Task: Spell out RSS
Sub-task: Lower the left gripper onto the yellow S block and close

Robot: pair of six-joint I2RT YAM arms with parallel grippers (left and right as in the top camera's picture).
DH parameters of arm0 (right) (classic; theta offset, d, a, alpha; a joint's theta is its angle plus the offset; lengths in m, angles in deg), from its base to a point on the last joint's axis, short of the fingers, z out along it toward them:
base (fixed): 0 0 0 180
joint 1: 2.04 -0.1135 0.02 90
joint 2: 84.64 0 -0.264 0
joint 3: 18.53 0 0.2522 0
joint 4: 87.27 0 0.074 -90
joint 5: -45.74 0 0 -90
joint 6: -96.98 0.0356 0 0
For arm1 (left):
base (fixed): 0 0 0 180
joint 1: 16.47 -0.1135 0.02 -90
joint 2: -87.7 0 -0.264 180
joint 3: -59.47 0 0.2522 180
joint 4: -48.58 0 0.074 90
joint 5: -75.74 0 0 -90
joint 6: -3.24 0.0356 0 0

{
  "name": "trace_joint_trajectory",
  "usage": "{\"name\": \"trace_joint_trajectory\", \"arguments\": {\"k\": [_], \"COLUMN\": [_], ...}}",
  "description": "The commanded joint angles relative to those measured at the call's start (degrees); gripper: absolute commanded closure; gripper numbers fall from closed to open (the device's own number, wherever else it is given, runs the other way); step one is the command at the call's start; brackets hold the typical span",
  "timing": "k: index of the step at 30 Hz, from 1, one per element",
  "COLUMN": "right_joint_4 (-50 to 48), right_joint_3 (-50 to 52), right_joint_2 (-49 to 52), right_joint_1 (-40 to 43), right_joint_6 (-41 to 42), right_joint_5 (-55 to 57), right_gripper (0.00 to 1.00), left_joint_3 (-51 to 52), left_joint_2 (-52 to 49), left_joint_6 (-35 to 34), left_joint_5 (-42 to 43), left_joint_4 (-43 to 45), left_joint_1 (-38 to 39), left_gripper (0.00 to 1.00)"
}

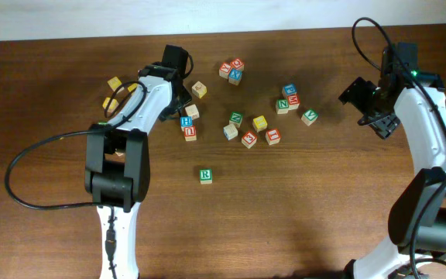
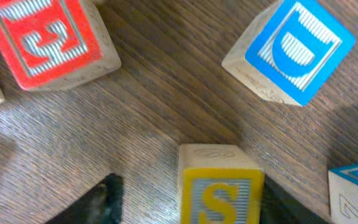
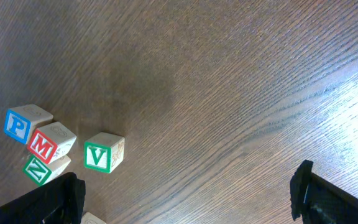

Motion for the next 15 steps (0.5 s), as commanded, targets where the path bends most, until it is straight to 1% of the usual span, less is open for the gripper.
{"name": "trace_joint_trajectory", "arguments": {"k": [1,3,5,10,13,15], "right_joint_4": [0.0,0.0,0.0,0.0,0.0,0.0], "right_joint_3": [0.1,0.1,0.1,0.1,0.1,0.1], "right_joint_2": [0.0,0.0,0.0,0.0,0.0,0.0], "right_joint_1": [0.2,0.2,0.2,0.2,0.2,0.2], "right_joint_6": [0.4,0.4,0.4,0.4,0.4,0.4], "right_joint_5": [0.5,0.5,0.5,0.5,0.5,0.5], "right_gripper": [0.02,0.02,0.02,0.02,0.02,0.02], "left_joint_3": [0.1,0.1,0.1,0.1,0.1,0.1], "left_joint_2": [-0.4,-0.4,-0.4,-0.5,-0.5,-0.5], "left_joint_6": [-0.4,-0.4,-0.4,-0.4,-0.4,-0.4], "left_joint_5": [-3.5,-4.1,-4.1,-4.1,-4.1,-4.1], "left_joint_4": [0.4,0.7,1.2,1.6,1.6,1.6], "left_joint_1": [-0.2,-0.2,-0.2,-0.2,-0.2,-0.2], "left_gripper": [0.52,0.51,0.49,0.56,0.57,0.61]}}
